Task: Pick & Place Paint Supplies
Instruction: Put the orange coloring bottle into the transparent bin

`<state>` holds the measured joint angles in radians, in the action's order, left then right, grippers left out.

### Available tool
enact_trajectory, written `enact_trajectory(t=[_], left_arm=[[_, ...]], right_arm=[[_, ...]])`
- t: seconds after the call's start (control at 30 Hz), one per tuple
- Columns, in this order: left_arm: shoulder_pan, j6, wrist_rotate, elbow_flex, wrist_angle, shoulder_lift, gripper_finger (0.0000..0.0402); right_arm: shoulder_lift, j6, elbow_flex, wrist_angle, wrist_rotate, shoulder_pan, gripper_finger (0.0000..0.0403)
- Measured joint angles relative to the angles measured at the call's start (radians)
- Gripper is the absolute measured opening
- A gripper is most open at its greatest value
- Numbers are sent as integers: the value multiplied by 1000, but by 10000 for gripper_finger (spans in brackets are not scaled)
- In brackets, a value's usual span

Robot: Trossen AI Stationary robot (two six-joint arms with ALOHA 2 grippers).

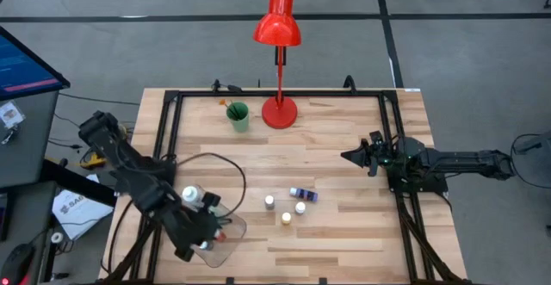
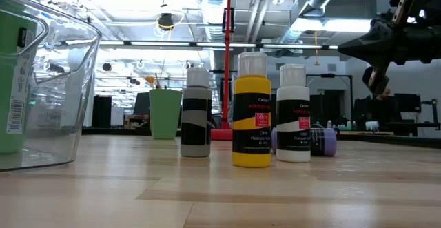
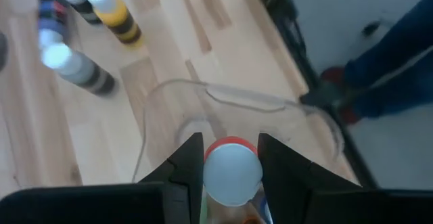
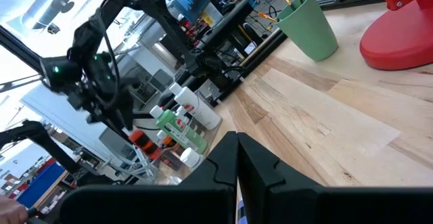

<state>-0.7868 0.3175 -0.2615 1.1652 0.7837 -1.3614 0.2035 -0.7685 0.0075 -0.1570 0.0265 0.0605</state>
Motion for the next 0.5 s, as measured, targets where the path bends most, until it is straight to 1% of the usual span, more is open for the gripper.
enact_trajectory(t=[0.1,0.27,0.37,0.5], left_arm=[[9,-27,20,0,2,-44,102],[27,-47,45,0,13,-53,102],[27,-77,80,-4,27,-61,102],[29,-109,137,-16,25,-103,102]], right_arm=[[0,0,0,0,0,0,0],[0,0,0,0,0,0,0],[0,0,0,0,0,0,0],[0,0,0,0,0,0,0]])
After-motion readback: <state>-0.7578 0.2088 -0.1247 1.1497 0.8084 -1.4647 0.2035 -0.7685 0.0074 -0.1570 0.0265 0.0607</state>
